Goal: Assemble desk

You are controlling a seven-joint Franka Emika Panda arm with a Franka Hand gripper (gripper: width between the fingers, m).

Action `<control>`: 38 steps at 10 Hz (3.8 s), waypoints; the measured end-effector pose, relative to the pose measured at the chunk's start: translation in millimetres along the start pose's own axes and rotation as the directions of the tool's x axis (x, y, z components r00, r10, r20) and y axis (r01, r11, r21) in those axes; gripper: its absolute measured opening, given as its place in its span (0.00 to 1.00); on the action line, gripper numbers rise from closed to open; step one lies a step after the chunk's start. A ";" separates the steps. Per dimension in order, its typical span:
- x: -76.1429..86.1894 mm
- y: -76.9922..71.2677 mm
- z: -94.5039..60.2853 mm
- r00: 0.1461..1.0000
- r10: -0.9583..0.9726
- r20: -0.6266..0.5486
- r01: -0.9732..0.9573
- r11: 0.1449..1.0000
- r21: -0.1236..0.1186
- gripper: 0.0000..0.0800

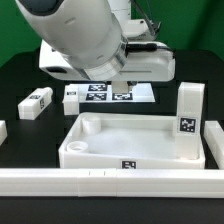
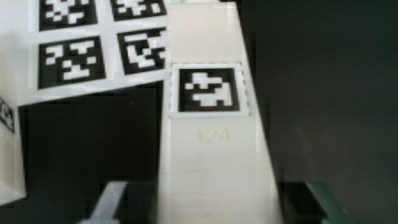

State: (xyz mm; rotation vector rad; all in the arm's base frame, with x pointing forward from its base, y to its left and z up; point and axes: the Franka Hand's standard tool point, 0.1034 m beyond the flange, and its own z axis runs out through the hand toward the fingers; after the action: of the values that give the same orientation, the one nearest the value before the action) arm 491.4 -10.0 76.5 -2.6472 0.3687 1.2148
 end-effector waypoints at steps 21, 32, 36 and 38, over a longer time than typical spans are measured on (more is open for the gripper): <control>31.8 -10.6 -140.7 0.333 -0.138 -0.933 0.061 0.990 -0.125 0.36; 32.2 21.4 -158.3 0.153 -0.148 -0.977 0.009 0.989 -0.149 0.36; 37.6 22.3 -143.6 0.168 -0.158 -0.973 0.006 0.987 -0.159 0.36; 40.6 19.2 -138.2 0.174 -0.163 -0.971 0.008 0.986 -0.164 0.36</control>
Offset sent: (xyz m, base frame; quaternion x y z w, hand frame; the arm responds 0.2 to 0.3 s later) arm 0.0154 -0.0181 0.0141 -0.0329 0.1174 -0.0789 0.9894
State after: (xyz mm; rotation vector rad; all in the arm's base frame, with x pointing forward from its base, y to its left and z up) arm 609.6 -73.5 132.4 -3.0861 0.2759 -0.8279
